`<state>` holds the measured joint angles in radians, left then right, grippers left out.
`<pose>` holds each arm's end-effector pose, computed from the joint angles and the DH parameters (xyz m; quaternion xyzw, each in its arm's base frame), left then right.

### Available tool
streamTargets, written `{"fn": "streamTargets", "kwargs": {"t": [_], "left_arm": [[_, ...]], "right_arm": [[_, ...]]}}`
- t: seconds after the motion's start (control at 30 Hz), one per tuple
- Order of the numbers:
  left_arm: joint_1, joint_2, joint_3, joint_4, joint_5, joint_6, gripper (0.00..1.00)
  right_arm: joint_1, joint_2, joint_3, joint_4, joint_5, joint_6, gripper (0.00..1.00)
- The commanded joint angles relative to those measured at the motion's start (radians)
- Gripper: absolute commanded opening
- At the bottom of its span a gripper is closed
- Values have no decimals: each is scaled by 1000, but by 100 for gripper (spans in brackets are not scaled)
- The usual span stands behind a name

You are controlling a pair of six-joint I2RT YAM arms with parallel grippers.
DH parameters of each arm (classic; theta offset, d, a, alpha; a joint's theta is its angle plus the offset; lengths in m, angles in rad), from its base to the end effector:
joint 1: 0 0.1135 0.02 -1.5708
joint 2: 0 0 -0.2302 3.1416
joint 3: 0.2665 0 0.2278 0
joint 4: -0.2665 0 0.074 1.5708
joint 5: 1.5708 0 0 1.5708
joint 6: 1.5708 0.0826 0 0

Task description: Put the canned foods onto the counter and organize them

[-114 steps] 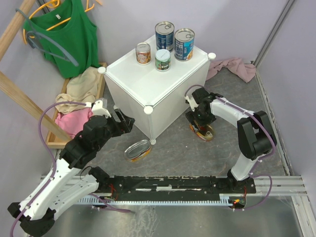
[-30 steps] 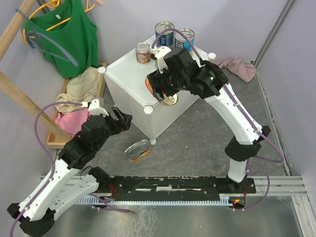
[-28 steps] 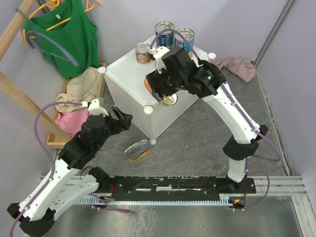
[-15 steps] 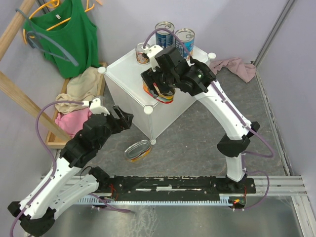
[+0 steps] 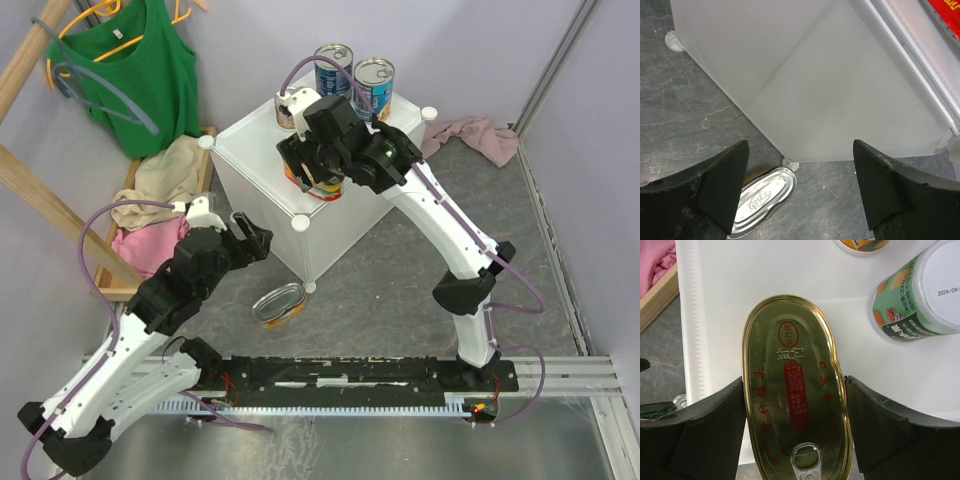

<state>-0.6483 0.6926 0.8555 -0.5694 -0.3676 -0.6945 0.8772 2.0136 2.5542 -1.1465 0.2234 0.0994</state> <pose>0.1684 -0.0903 0.2956 -0.1194 0.8187 -0.2167 0.5182 0.2719 0.2984 0.3980 -0.2859 0.8342 0.1291 0.4535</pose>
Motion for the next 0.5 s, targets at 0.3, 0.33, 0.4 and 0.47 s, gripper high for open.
{"fn": "streamTargets", "kwargs": {"t": [0.3, 0.33, 0.4, 0.47], "left_arm": [[-4, 55, 32, -23, -21, 2, 94], [-4, 61, 36, -35, -17, 3, 94], [-4, 64, 44, -59, -7, 1, 94], [-4, 61, 51, -86, 5, 0, 94]], "right_arm": [[6, -186, -190, 160, -15, 17, 70], [6, -198, -198, 169, -22, 20, 71], [7, -220, -217, 185, -32, 25, 72], [7, -238, -230, 196, -47, 27, 75]]}}
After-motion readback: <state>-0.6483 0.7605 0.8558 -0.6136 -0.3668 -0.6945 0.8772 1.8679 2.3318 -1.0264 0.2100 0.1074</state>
